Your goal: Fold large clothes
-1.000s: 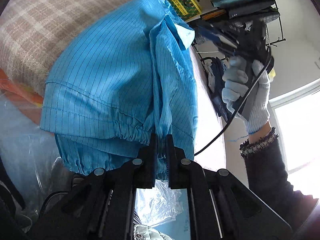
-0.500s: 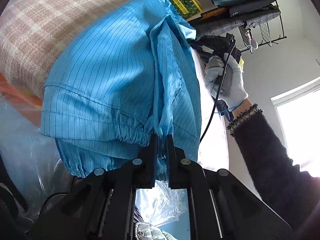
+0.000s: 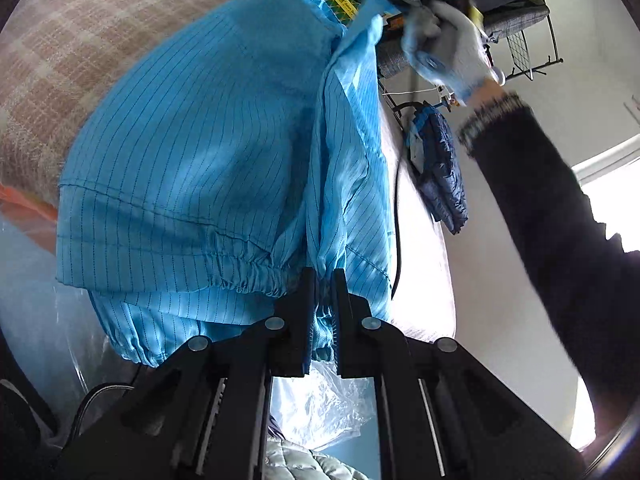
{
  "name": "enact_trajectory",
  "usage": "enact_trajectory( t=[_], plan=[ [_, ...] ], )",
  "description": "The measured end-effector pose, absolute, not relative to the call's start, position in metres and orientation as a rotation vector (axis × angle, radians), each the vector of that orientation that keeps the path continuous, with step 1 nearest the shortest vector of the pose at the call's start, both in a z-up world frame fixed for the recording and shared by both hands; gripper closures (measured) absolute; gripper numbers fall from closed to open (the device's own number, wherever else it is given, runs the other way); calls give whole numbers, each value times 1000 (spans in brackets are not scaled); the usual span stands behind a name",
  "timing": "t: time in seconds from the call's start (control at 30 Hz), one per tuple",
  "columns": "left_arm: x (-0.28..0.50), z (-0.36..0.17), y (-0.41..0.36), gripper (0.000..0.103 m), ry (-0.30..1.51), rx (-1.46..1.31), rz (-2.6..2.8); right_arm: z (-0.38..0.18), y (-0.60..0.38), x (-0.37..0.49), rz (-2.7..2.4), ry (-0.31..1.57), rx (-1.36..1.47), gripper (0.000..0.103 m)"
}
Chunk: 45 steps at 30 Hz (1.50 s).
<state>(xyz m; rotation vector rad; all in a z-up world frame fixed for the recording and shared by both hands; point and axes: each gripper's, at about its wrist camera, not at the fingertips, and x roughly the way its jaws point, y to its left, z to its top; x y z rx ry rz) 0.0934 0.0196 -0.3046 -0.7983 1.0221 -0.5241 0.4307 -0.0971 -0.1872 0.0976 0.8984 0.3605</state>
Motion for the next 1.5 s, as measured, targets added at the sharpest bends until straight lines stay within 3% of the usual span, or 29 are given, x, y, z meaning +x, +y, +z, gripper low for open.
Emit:
enact_trajectory(
  t=[0.27,0.4,0.43,0.5,0.7,0.73,0.77,0.83,1.0,1.13,1.17,1.2,1.23,1.5],
  plan=[
    [98,-309,27,97,1025,-794,-507,-269,5,460,355,988,-202,103],
    [96,-309,28,97,1024,-800,-499,-262,-9,452,417,985,-160,102],
    [96,-309,29,97,1022,-799,-497,-255,-20,449,443,976,-112,99],
    [95,-309,30,97,1019,-799,-497,-235,-53,442,471,920,-13,79],
    [93,-313,33,97,1022,-808,-497,-227,-194,454,259,898,369,76],
    [93,-314,33,97,1024,-805,-496,-236,-220,461,223,918,470,73],
    [93,-314,32,97,1026,-801,-495,-245,-238,467,205,938,544,61],
    [94,-314,31,97,1030,-793,-496,-265,-261,481,188,983,652,57],
    [97,-318,30,97,1038,-787,-499,-289,-271,520,243,1004,815,57],
    [99,-319,30,97,1036,-783,-498,-293,-256,553,236,1065,788,57],
    [100,-318,29,97,1034,-775,-499,-292,-255,557,205,1065,768,67],
    [100,-318,29,97,1033,-772,-498,-291,-253,562,181,1062,759,89],
    [100,-317,28,97,1031,-768,-499,-290,-252,567,172,1059,758,98],
    [101,-317,26,97,1021,-753,-507,-245,-179,588,52,971,73,103]
  ],
)
